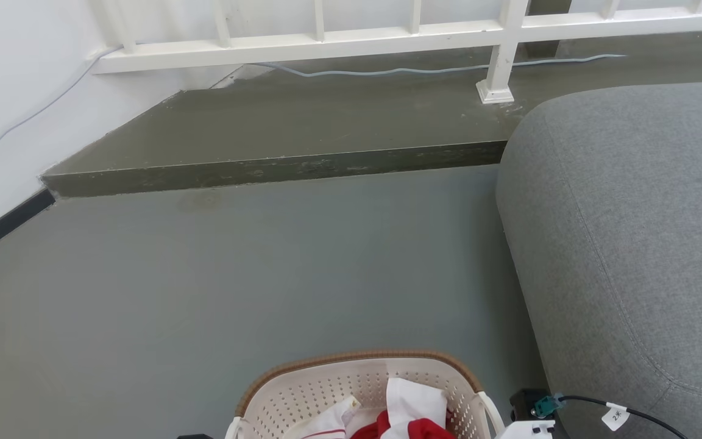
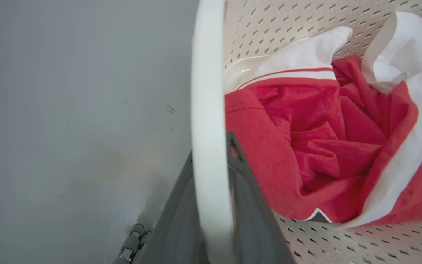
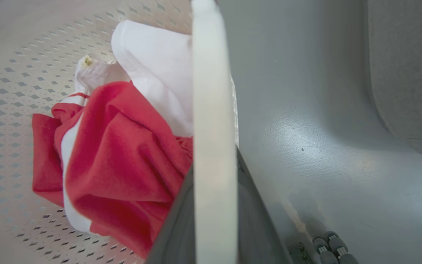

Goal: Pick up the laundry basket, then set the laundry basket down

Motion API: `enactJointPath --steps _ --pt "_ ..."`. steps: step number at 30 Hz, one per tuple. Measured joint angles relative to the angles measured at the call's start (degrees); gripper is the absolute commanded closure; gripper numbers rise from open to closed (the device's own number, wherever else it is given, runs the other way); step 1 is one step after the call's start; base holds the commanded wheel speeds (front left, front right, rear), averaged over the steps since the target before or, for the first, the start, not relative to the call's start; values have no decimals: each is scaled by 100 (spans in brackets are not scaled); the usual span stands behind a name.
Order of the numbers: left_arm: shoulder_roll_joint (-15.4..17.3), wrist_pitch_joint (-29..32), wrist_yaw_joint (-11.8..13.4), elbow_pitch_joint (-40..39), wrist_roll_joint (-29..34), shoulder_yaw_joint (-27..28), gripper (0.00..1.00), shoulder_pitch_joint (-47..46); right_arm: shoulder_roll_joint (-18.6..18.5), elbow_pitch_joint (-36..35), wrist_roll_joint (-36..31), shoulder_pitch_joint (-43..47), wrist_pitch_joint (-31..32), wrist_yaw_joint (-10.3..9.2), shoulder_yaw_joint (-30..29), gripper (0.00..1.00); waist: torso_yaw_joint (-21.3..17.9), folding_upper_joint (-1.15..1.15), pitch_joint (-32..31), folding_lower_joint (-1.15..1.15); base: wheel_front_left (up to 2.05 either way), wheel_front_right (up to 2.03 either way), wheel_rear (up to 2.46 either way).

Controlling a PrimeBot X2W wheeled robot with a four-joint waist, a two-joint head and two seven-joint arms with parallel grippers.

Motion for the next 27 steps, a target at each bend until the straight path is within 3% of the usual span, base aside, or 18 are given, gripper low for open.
enactJointPath --steps 27 --pt "38 -1 152 -73 -134 -157 100 1 -27 -96 361 -7 -1 -246 344 100 7 0 51 0 0 0 0"
